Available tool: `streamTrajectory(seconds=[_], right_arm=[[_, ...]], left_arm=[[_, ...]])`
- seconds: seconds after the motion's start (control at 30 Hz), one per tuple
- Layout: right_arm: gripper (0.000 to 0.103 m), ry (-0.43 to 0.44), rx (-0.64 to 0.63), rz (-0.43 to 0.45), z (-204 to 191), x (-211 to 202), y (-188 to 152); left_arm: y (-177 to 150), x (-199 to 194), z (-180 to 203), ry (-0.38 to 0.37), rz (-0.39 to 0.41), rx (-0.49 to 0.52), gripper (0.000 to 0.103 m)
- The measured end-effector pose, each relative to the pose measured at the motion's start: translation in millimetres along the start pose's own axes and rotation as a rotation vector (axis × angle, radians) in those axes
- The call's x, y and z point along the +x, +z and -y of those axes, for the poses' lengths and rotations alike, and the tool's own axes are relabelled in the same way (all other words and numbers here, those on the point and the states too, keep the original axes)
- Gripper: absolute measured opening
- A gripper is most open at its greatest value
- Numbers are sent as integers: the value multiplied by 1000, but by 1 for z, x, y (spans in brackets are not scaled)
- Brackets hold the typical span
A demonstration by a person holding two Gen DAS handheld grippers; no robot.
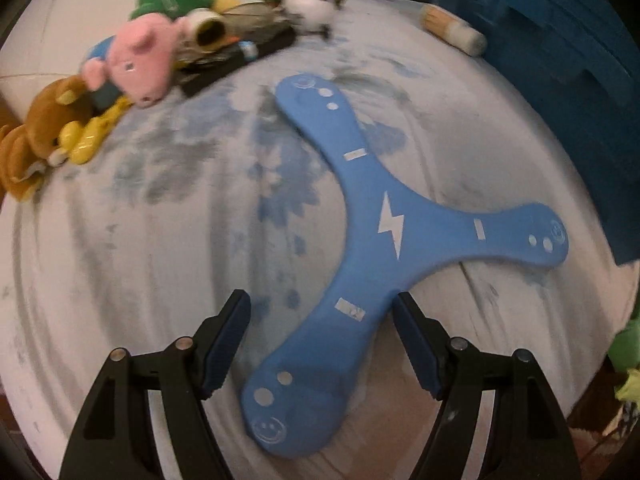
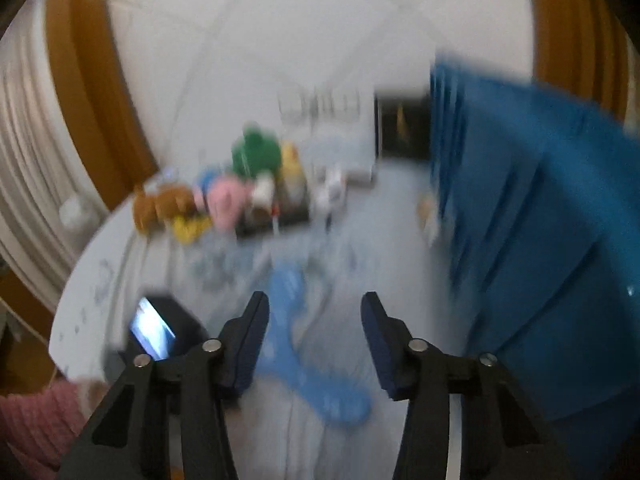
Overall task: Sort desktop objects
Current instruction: 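Move both grippers back toward the blue boomerang and black tube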
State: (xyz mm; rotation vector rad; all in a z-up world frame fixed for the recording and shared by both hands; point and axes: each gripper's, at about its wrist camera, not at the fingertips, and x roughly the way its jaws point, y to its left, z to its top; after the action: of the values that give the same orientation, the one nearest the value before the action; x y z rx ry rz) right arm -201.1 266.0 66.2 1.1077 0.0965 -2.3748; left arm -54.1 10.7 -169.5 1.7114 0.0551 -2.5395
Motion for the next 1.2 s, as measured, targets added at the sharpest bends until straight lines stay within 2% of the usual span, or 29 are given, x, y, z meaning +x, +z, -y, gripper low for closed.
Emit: streamTrajectory(seconds=[0.07, 0.2, 0.37, 0.43, 0.5, 0.53, 0.6, 0.63, 0.73, 0.87, 0.97, 1.2], right_arm=[[47, 0, 22, -83, 8, 28, -15], [47, 11, 71, -205, 27, 69, -43], [47, 21, 101, -256, 39, 90, -56], [47, 14, 103, -259, 42, 95, -57], [47, 1, 103, -260, 44, 99, -56], [47, -9, 103, -260, 45, 100, -56], [48, -27, 107, -257, 49, 101, -57], [48, -34, 109, -253, 50, 101, -56], [48, -44, 104, -237, 53, 96, -52], [48, -37, 88, -212, 54, 95, -37], [48, -5, 66, -196, 49, 106, -22], [47, 63, -24, -179, 11, 162, 34]], left_arm=[[2, 0, -8, 16, -1, -6, 73], [7, -1, -3, -12, 9, 21, 73], [19, 18, 16, -22, -9, 74, 75], [25, 20, 18, -45, 18, 61, 73], [32, 22, 17, -56, 62, 25, 49], [36, 22, 17, -49, 74, 17, 42], [40, 23, 11, -58, 86, -36, 41], [41, 21, 9, -50, 95, -54, 41], [39, -6, -4, 35, 176, -95, 40], [37, -38, -35, 115, 243, -187, 40], [39, -35, -66, 179, 227, -252, 40], [42, -18, -131, 250, 233, -432, 40]])
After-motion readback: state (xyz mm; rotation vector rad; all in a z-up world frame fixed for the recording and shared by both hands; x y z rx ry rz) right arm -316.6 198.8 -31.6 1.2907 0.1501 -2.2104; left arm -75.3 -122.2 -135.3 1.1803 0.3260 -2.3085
